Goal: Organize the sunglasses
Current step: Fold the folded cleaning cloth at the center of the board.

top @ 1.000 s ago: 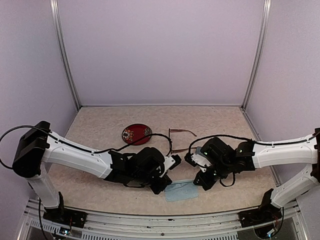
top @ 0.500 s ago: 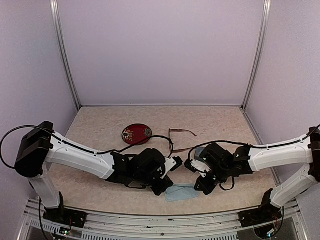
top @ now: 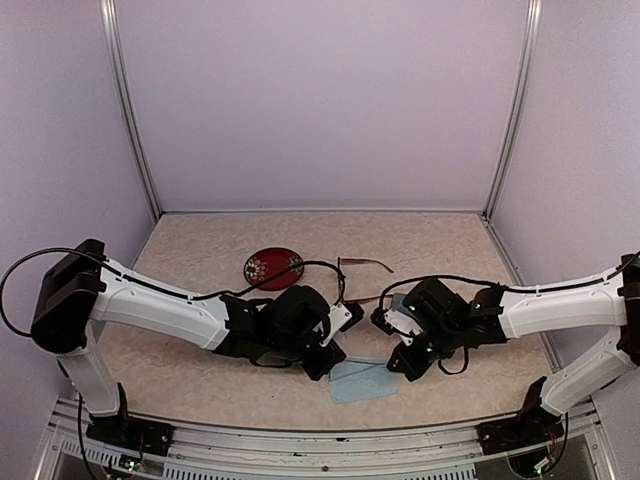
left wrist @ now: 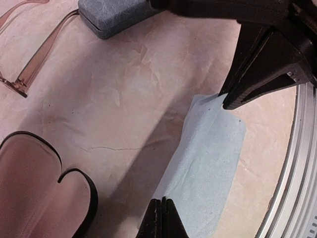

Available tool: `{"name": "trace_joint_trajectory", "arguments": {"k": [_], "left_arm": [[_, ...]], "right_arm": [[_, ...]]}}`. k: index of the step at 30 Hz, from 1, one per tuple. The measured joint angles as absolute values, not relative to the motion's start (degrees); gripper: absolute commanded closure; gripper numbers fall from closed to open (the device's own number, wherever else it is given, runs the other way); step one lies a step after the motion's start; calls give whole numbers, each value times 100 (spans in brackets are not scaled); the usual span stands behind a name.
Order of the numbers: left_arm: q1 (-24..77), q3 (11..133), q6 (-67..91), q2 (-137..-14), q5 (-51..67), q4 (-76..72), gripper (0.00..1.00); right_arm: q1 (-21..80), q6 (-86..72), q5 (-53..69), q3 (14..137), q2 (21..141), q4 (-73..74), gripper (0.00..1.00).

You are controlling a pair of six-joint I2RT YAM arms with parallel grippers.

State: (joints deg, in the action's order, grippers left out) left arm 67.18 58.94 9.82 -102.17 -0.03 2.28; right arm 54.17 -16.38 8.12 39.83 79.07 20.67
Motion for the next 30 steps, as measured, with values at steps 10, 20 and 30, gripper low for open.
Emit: {"name": "trace_joint_trajectory", "arguments": {"k": [10,20,30], "left_arm": [[6665,6055,823,-10217,-19,261,100],[6672,5992,838,-10217,104,207,100],[6858,5767,913,-10219,154,148,100]], "right_arm": [[5304,-1634,819,3986,7907,2025,100],[5264,-1608,1039,3986,7907,1975,100],[5264,-1664,1321,3870,7907,1848,100]]}}
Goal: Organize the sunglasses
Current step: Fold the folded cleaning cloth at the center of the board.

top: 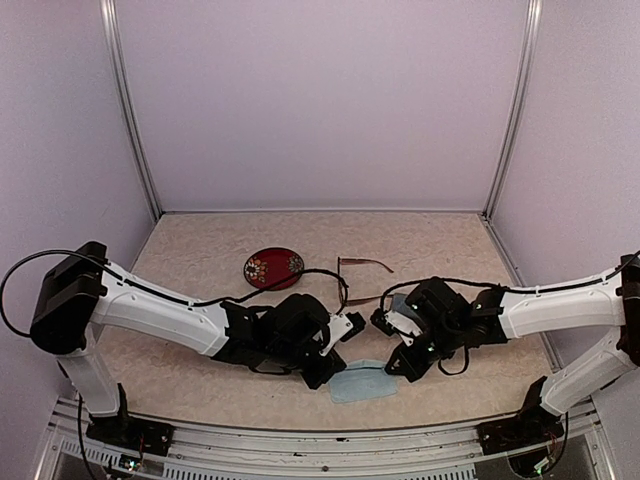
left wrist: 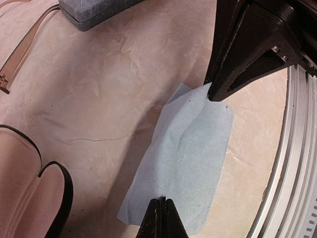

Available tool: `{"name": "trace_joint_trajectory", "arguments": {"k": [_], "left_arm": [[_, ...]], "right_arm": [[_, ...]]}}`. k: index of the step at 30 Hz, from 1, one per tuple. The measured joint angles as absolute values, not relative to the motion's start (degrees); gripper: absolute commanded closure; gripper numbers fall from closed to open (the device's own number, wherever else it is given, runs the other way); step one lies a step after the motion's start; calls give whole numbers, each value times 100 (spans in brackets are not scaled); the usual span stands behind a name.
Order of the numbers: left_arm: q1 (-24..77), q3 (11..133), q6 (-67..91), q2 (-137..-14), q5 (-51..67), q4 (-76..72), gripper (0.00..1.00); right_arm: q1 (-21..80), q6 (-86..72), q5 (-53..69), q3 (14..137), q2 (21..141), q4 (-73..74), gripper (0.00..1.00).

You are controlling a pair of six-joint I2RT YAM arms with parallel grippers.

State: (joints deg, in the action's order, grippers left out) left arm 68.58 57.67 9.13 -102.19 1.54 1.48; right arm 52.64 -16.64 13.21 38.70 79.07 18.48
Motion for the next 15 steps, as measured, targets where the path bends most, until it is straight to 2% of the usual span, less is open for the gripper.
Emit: {"name": "trace_joint_trajectory", "arguments": {"k": [15], "left_arm": [[7026,5542,1068,-10219,281,-54,100]], "right_arm": [[5264,-1844,1555,3605,7846,1833,100]]}}
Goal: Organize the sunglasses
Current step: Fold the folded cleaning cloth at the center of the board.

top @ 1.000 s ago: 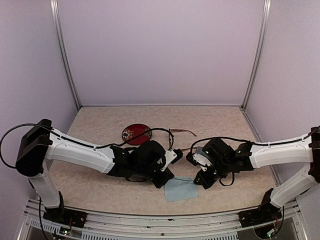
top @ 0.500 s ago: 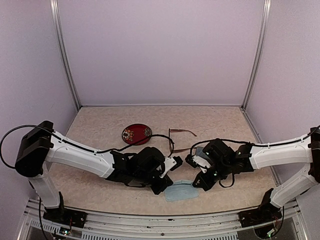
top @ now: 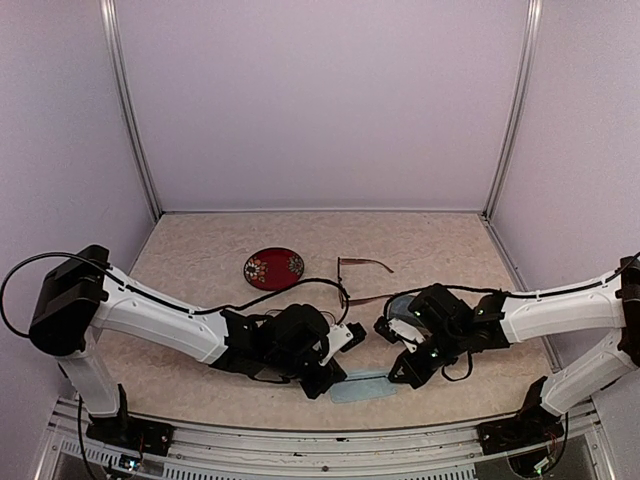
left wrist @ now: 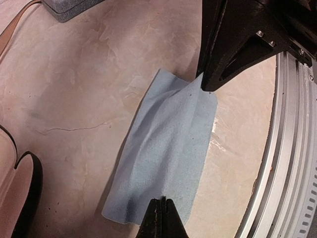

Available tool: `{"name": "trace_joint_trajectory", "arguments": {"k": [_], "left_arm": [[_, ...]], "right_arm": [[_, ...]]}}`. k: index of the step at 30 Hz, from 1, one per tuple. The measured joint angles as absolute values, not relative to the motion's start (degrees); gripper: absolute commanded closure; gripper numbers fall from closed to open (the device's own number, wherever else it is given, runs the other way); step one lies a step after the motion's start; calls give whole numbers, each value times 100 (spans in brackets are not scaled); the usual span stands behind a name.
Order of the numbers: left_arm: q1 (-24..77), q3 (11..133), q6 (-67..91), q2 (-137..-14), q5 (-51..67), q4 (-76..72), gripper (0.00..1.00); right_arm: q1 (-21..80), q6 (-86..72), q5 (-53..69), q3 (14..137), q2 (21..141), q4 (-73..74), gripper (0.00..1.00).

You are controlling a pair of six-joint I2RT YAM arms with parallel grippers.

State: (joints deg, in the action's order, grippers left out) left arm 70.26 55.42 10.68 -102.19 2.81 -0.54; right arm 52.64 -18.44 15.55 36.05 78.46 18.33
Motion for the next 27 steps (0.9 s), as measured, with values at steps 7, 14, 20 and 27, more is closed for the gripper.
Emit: {"name": "trace_joint_trajectory", "arguments": {"k": [7,14,20,27], "left_arm": [[7061,5505,1127,-10294,325,-183,100],[7081,5483,1133,-10370,384,-215,100],[7120,5478,1129,-10370,429,-207,100],[7135,5478,1100,-10372,473,-141,100]], "right_arm": [[5264,-1872,1684,3529,7846,1809,100],[5264,-1874,1754,3485,7846,1802,100],[5264,-1874,1782,3485,7852,1802,100],[5264,-1881,1820,3441,7887,1756,100]]}}
